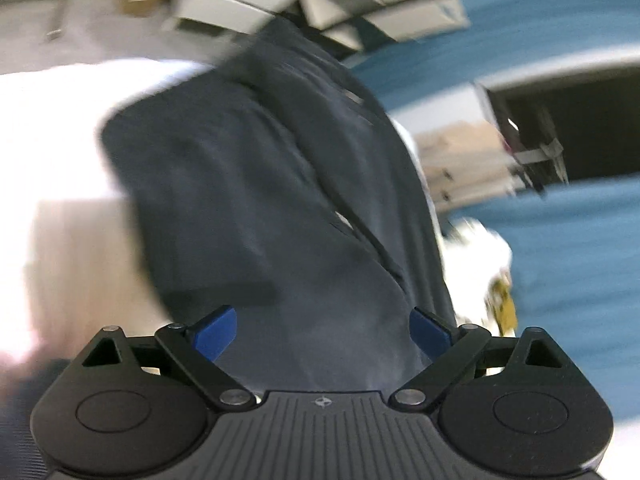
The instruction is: Fold clothes
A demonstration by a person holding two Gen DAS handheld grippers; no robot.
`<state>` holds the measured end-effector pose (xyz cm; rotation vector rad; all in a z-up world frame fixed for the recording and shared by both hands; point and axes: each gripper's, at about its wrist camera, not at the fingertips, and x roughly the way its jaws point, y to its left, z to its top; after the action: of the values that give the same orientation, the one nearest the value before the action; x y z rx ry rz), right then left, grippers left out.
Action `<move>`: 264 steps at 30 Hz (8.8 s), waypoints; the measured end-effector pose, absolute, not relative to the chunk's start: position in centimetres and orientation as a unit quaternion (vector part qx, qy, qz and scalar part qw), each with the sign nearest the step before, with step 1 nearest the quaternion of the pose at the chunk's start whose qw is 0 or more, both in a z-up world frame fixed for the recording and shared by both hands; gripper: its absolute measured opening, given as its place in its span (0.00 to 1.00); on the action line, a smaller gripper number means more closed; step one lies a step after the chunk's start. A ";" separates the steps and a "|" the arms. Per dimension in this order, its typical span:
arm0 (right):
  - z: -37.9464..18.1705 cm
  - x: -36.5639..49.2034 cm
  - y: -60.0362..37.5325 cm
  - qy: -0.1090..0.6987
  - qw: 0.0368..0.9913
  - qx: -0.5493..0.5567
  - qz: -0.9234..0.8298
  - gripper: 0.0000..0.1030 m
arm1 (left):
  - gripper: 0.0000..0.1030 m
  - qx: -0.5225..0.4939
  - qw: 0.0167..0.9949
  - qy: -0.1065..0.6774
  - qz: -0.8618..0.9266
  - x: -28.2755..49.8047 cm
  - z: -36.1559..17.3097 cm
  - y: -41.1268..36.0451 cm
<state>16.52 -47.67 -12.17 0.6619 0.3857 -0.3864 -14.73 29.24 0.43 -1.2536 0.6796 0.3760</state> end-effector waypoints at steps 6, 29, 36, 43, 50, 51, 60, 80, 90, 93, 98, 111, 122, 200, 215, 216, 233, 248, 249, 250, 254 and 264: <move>-11.9 15.9 -47.6 0.183 0.909 0.325 -0.183 0.04 | 0.93 -0.609 0.686 0.334 0.217 -17.3 -1.9 33.5; -9.6 15.7 -48.7 0.161 0.881 0.409 -0.174 0.03 | 0.06 -0.600 0.740 0.245 0.178 -14.5 -4.7 36.4; -2.4 21.0 -46.4 0.150 0.912 0.354 -0.143 0.03 | 0.05 -0.571 0.782 0.194 0.156 -9.7 1.1 39.3; 1.9 32.8 -41.8 0.169 0.934 0.287 -0.133 0.03 | 0.05 -0.519 0.816 0.187 0.176 3.5 2.0 44.0; -1.5 47.4 -34.6 0.240 0.937 0.212 -0.142 0.03 | 0.06 -0.489 0.808 0.244 0.219 18.0 -2.8 48.4; -2.7 49.2 -33.6 0.251 0.936 0.201 -0.145 0.03 | 0.06 -0.488 0.804 0.254 0.225 19.5 -3.8 48.9; -11.6 56.7 -30.5 0.337 0.915 0.163 -0.149 0.08 | 0.10 -0.497 0.779 0.311 0.221 24.6 -9.1 51.6; -8.5 34.6 -40.5 0.297 0.876 0.374 -0.071 0.30 | 0.79 -0.512 0.819 0.237 0.106 5.1 -3.1 45.4; -15.8 32.9 -40.9 0.307 0.826 0.473 -0.013 0.47 | 0.77 -0.620 0.732 0.259 0.114 2.2 -11.5 42.6; -16.4 35.1 -40.5 0.287 0.835 0.470 0.008 0.50 | 0.75 -0.609 0.748 0.235 0.119 4.0 -12.2 43.1; -17.1 38.5 -40.0 0.267 0.849 0.457 0.002 0.47 | 0.62 -0.592 0.761 0.225 0.140 6.8 -12.4 44.0; -9.9 34.9 -38.1 0.186 0.892 0.409 -0.043 0.08 | 0.10 -0.551 0.796 0.204 0.147 4.9 -8.2 44.2; -4.3 23.0 -40.1 0.174 0.894 0.412 -0.025 0.08 | 0.09 -0.538 0.808 0.202 0.129 -1.8 -0.9 45.5; -14.9 11.3 -45.2 0.244 0.850 0.462 -0.062 0.17 | 0.72 -0.033 0.934 0.350 -0.057 5.1 -10.7 2.9; -5.5 11.6 -39.4 0.190 0.937 0.286 -0.062 0.09 | 0.70 -0.067 0.941 0.324 -0.068 4.8 -8.5 4.8; -4.4 11.7 -38.4 0.185 0.945 0.265 -0.057 0.09 | 0.70 -0.068 0.943 0.317 -0.069 4.8 -8.1 5.0; 6.3 10.5 -18.5 0.103 0.987 -0.043 0.117 0.09 | 0.70 -0.207 0.955 0.212 -0.009 1.8 -1.3 14.9; -4.5 4.1 1.1 0.177 0.917 -0.211 0.289 0.09 | 0.70 -0.289 0.946 0.143 0.038 -3.4 1.6 21.2; -5.9 3.6 1.9 0.184 0.912 -0.220 0.292 0.10 | 0.70 -0.289 0.945 0.148 0.037 -3.2 1.4 21.2; -6.8 3.4 2.4 0.193 0.910 -0.224 0.290 0.10 | 0.70 -0.289 0.944 0.154 0.035 -3.1 1.2 21.3; -9.5 2.3 3.7 0.221 0.903 -0.240 0.280 0.17 | 0.70 -0.277 0.943 0.183 0.024 -2.1 0.3 20.7; -5.9 -1.8 -1.2 0.238 0.874 -0.219 0.364 0.55 | 0.70 -0.266 0.926 0.269 -0.004 0.9 -2.9 19.5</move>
<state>-1.81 -1.24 -5.94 -0.4567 0.4978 0.7600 0.86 19.53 -2.93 -0.5456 0.5514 -0.0078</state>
